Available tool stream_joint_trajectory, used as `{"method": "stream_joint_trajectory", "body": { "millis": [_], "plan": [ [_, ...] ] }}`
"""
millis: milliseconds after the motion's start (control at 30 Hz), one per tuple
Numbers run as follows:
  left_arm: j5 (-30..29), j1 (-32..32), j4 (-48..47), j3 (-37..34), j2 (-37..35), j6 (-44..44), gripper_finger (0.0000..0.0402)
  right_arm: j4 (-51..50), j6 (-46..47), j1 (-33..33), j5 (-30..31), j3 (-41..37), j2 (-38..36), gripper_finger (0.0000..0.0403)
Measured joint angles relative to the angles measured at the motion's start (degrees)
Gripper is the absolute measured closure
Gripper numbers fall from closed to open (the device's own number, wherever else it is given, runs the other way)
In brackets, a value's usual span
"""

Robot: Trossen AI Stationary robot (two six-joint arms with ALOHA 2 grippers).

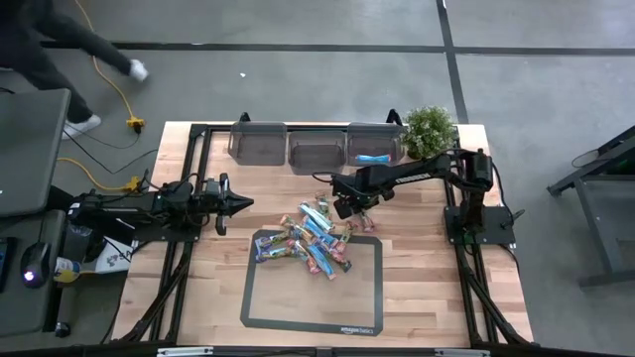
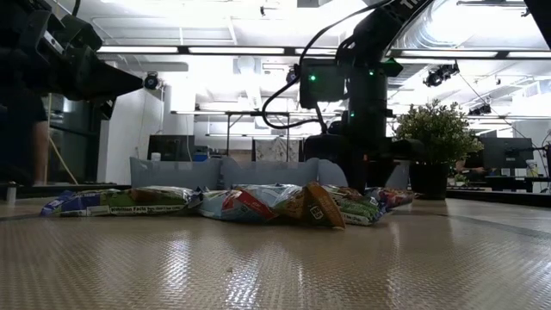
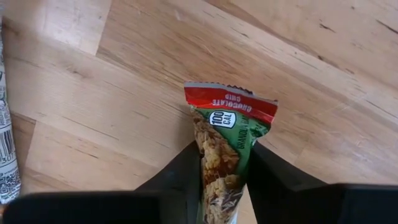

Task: Pick and place Granola Bars by type
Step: Put the red granola bar into the right black bin

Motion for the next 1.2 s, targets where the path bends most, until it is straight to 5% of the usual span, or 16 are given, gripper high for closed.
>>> {"method": "stream_joint_trajectory", "body": {
  "millis": [367,1200],
  "plan": [
    [0.0,0.0,0.0,0.0,0.0,0.0,0.0401,1.6,-4.5,0.0,-2.8,0.0,-1.0,0.0327],
    [0.0,0.0,0.0,0.0,0.0,0.0,0.0401,34.4,-19.7,0.0,-15.2,0.0,-2.8,0.033]
  ]
}}
